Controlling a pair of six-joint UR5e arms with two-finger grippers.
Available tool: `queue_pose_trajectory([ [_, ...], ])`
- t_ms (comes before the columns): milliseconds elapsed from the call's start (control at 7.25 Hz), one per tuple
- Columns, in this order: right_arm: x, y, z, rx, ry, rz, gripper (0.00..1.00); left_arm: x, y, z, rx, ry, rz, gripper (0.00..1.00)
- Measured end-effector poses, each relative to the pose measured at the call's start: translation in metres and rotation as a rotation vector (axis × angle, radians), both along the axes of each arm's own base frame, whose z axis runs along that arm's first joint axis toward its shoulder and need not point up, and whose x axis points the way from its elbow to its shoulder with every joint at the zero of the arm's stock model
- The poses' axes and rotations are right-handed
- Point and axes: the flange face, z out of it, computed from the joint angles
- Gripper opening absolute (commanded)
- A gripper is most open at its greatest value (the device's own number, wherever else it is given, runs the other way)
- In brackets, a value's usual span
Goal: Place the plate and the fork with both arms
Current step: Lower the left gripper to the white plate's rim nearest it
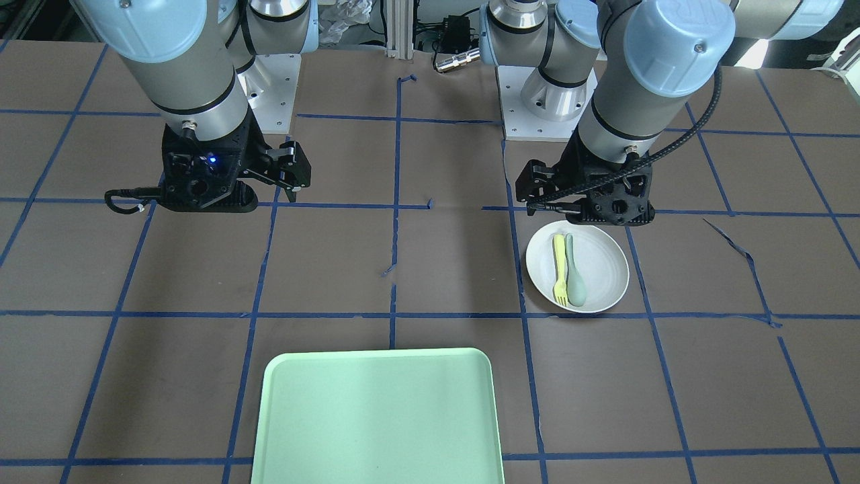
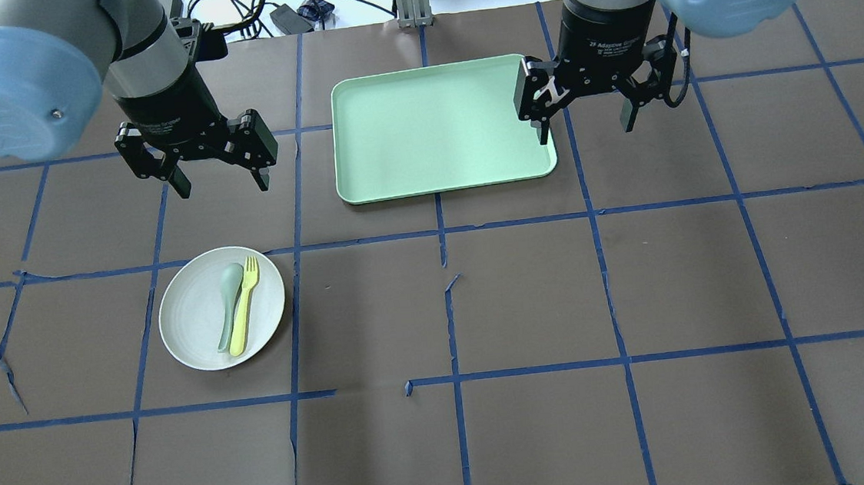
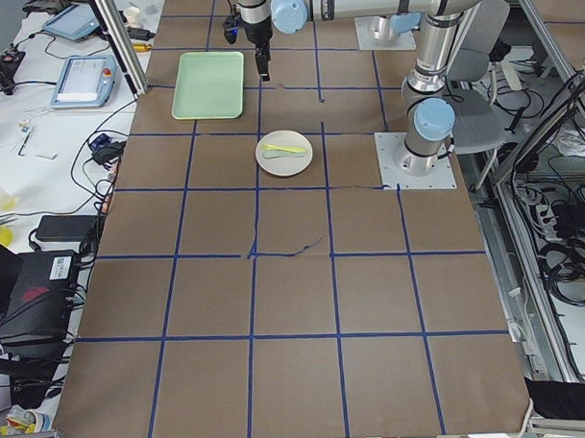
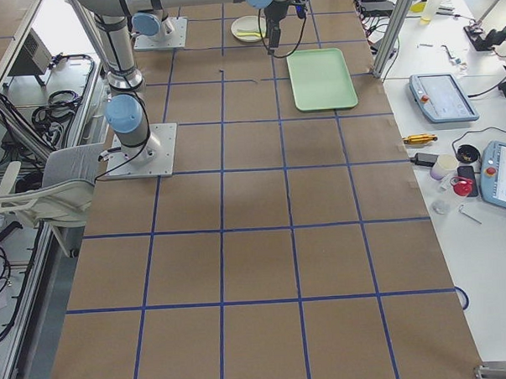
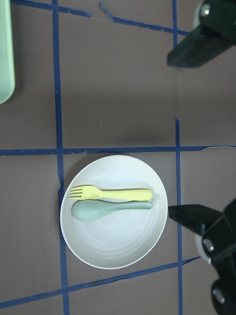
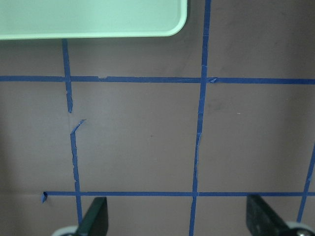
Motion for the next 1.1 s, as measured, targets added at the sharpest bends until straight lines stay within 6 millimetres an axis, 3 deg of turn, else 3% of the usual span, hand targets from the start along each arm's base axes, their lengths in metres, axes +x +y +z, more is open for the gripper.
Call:
queue_pose_trajectory([
  [276,0.000,-0.001,-0.006,0.010,0.003,0.003,1.00,0.007,-0.001,0.000,0.000,0.003,0.013,1.00],
  [414,-0.001,-0.001,-0.010,0.018,0.010,0.008,1.00,0.029,-0.005,-0.006,0.006,0.004,0.032,1.00],
  [690,-0.002,0.001,-0.020,0.037,0.025,0.007,1.00,0.110,-0.011,-0.048,0.021,0.022,0.062,1.00],
  [1103,-0.003,0.003,-0.031,0.057,0.029,0.009,1.00,0.222,0.013,-0.112,0.053,0.062,0.160,1.00],
])
